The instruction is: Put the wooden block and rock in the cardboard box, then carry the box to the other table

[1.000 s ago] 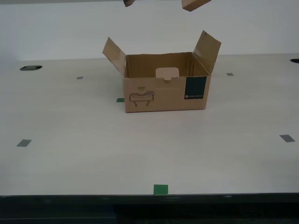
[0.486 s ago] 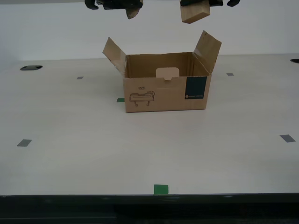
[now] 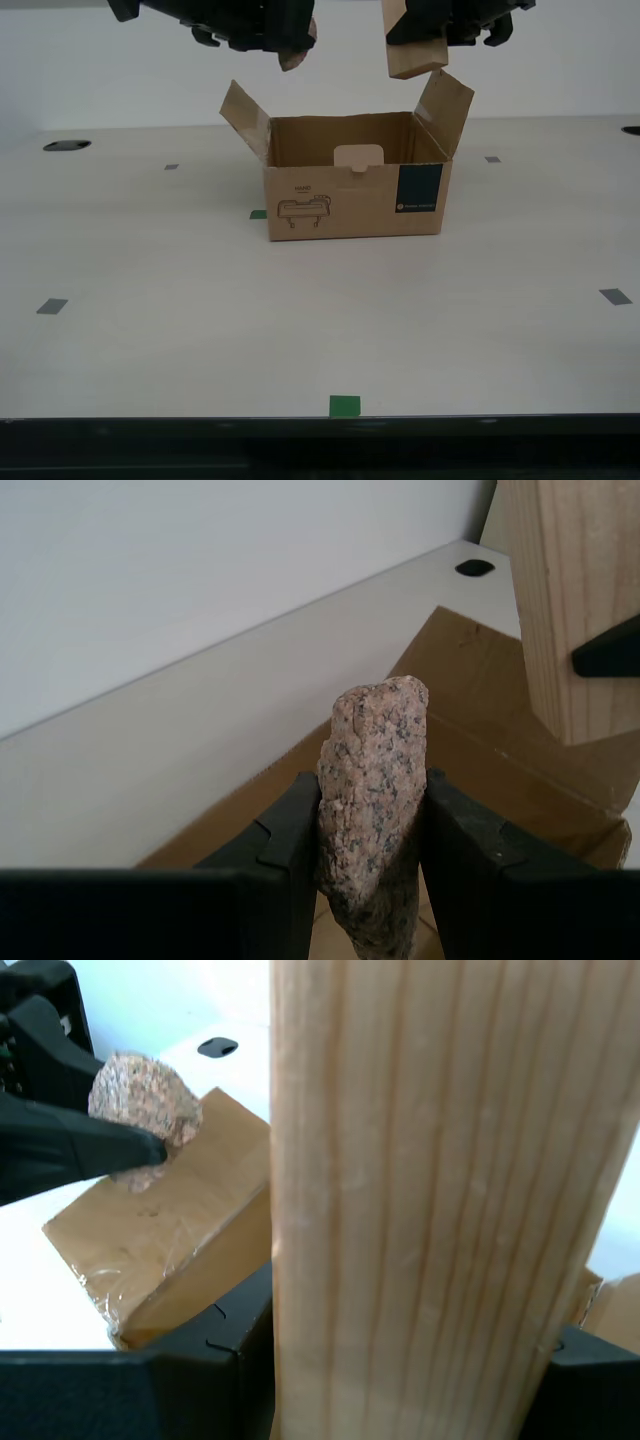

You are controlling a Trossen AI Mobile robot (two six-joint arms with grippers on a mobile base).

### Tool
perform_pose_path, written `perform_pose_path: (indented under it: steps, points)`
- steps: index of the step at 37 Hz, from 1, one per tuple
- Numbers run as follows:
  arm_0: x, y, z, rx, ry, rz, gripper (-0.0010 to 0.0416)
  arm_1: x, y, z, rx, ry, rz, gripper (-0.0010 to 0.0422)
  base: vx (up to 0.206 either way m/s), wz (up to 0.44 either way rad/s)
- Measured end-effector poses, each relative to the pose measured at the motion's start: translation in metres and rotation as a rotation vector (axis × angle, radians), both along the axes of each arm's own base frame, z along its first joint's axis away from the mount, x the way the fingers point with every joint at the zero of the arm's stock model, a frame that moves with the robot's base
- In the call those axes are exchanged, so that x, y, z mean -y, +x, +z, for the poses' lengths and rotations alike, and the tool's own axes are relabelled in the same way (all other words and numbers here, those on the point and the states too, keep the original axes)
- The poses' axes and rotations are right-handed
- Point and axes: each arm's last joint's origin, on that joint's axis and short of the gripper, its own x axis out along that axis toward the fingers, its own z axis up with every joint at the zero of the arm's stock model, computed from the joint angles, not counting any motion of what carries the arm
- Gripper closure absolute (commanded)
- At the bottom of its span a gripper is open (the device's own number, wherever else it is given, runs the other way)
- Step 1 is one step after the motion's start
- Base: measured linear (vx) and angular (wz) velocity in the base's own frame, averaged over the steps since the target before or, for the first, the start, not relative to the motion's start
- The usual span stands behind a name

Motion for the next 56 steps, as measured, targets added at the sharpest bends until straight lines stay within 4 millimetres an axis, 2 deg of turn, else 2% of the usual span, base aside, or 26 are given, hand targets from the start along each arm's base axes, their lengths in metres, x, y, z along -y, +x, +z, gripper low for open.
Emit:
perform_pose_path:
  steps: [8,39,43,56]
  points:
    - [0.0003,-0.0011,-0.0026,-0.003,-0.002,0.000,0.0406,-0.0015,-0.0030,-0.0070,-0.012,0.008,0.000,0.0412,0.000,0.000]
    - [0.0002,-0.0013,-0.0031,-0.005,-0.002,0.000,0.0405,-0.0010,-0.0028,-0.0060,-0.006,-0.001,0.002,0.0408,0.000,0.000]
    - [0.0002,-0.0013,-0.0031,-0.004,-0.002,0.000,0.0405,-0.0008,-0.0024,-0.0049,0.005,-0.007,0.002,0.0383,0.000,0.000]
    - [0.0000,-0.0014,-0.0031,0.013,-0.018,0.011,0.0405,-0.0007,-0.0024,-0.0047,0.001,-0.014,0.005,0.0261,0.000,0.000]
